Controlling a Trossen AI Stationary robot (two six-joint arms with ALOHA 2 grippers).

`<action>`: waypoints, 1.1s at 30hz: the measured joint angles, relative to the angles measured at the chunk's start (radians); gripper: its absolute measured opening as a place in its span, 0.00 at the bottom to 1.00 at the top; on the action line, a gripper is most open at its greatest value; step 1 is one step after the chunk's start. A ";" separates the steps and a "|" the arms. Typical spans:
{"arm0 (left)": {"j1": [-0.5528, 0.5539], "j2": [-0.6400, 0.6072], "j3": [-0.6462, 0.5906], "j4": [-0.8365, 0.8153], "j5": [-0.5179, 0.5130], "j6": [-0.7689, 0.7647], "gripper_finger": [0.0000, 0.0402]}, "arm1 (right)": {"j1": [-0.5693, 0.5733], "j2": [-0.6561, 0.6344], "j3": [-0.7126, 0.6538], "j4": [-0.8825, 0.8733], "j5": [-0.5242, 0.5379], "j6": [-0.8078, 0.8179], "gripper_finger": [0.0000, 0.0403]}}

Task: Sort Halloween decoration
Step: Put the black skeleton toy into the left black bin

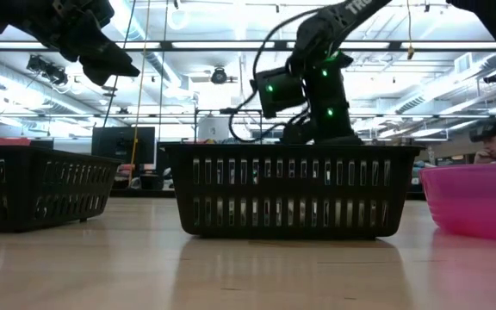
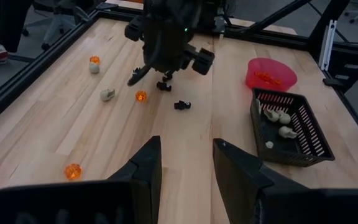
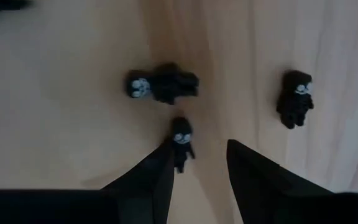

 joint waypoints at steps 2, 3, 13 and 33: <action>0.000 0.000 0.000 0.002 0.000 -0.001 0.29 | -0.005 -0.001 -0.022 0.030 -0.006 -0.009 0.37; 0.000 0.000 0.000 0.006 0.000 -0.001 0.29 | -0.007 -0.003 -0.033 0.050 -0.013 -0.013 0.37; 0.000 0.000 0.000 0.006 0.000 -0.007 0.29 | -0.032 -0.006 -0.077 0.108 -0.102 -0.040 0.36; 0.000 0.000 0.000 0.006 -0.014 -0.005 0.29 | 0.013 0.008 -0.002 0.083 -0.120 -0.014 0.11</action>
